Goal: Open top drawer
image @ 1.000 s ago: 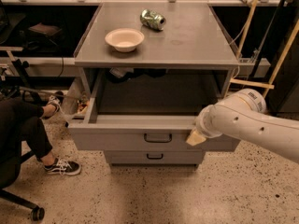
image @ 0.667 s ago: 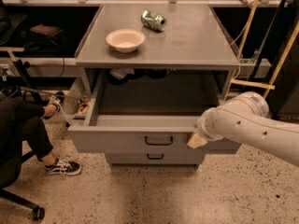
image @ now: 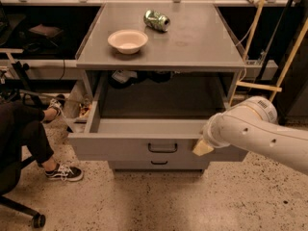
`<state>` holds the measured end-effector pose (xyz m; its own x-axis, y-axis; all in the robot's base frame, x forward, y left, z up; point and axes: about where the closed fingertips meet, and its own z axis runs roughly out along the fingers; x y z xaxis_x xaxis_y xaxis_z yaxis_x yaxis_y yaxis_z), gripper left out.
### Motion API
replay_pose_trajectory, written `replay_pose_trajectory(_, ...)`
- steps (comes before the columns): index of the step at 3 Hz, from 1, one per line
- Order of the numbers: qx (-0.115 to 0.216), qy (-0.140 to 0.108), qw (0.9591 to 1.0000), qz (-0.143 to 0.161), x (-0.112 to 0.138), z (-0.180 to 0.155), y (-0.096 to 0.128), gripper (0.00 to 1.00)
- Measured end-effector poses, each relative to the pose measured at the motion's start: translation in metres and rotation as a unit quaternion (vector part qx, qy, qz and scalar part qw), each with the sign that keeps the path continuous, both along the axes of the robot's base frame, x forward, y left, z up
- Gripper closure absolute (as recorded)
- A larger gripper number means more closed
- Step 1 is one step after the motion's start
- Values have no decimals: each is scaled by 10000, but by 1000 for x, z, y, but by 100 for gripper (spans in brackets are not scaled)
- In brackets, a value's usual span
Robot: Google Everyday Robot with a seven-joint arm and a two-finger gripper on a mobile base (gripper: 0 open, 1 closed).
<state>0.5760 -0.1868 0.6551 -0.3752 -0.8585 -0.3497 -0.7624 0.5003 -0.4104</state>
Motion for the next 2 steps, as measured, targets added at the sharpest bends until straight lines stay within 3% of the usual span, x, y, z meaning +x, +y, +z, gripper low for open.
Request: replay_pose_trajectory(2, 9, 5, 10000, -60, -9, 0, -1, 100)
